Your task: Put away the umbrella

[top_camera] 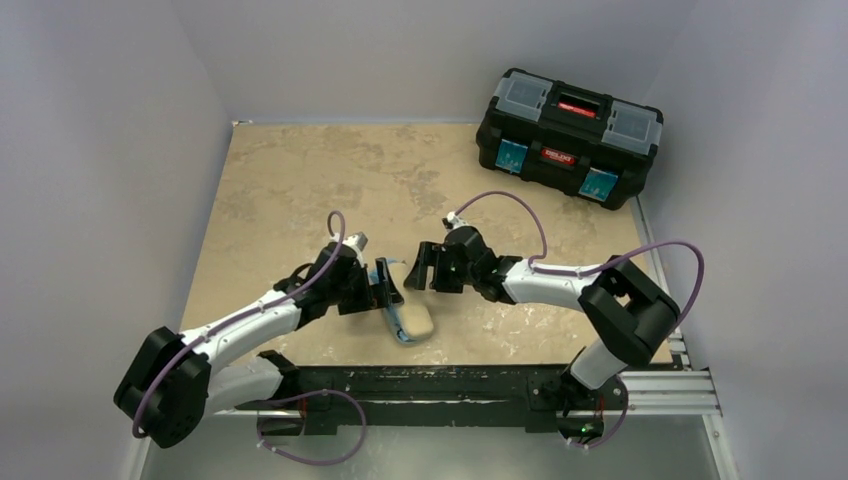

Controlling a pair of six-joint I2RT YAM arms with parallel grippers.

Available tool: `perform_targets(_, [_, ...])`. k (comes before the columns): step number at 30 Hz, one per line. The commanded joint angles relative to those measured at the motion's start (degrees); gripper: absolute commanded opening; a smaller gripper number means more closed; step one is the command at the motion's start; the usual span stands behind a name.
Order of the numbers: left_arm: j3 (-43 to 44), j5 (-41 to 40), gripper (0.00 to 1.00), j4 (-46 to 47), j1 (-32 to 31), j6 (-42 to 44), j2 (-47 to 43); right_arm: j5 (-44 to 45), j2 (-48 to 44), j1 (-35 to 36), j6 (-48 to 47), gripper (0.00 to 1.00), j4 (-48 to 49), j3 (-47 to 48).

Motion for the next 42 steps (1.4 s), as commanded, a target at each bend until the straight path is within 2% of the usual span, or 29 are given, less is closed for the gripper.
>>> perform_targets(1, [-4.5,-4.4,1.00,6.4,0.3,-6.5,0.9,-0.3,0.6,0.9,0.5,0.72,1.1,0.3])
perform_targets(5, [-8.8,-5.3,1.00,14.8,0.3,-10.7,4.0,-0.7,1.3,1.1,0.7,0.73,1.4,0.4])
perform_targets(9, [-11.1,-5.0,0.93,22.9,0.3,-12.3,7.4,-1.1,1.5,1.4,1.1,0.73,1.9,0.1])
perform_targets(14, [-12.2,-5.5,0.88,26.9,0.3,-12.2,8.3,-1.6,1.7,1.7,1.4,0.72,2.2,0.0])
perform_targets(16, [-12.5,-5.8,0.83,27.5,0.2,-11.9,8.6,-2.2,1.7,1.8,1.9,0.72,2.8,0.0])
perform_targets(18, [-12.9,-5.8,0.75,28.8,0.2,-11.5,9.0,-2.8,1.8,1.8,2.3,0.72,3.4,0.2])
perform_targets(20, [-13.2,-5.9,0.63,30.2,0.2,-11.0,9.6,-3.1,2.2,1.9,2.4,0.72,3.5,0.5])
perform_targets(21, [-13.1,-6.0,0.52,30.7,0.2,-10.7,10.1,-3.0,2.3,1.9,2.2,0.73,3.3,0.7])
perform_targets(24, [-12.5,-5.5,0.30,30.9,0.2,-9.9,10.7,-3.1,1.9,1.9,1.1,0.74,2.1,1.3])
perform_targets(29, [-11.9,-4.7,0.01,30.1,0.2,-8.7,10.0,-1.0,-1.9,1.0,-1.9,0.84,-1.6,2.5])
perform_targets(33, [-11.9,-4.0,0.00,29.7,0.3,-7.2,8.7,-3.2,-6.5,-3.5,-3.7,0.98,-1.9,1.3])
perform_targets(38, [-12.0,-1.8,0.00,31.2,0.2,-5.4,7.3,-9.1,-8.9,-9.7,-5.7,0.99,0.9,-2.4])
perform_targets(42, [-12.7,1.3,0.00,34.2,0.3,-3.7,5.2,-14.5,-6.8,-11.2,-6.4,0.99,5.7,-4.6])
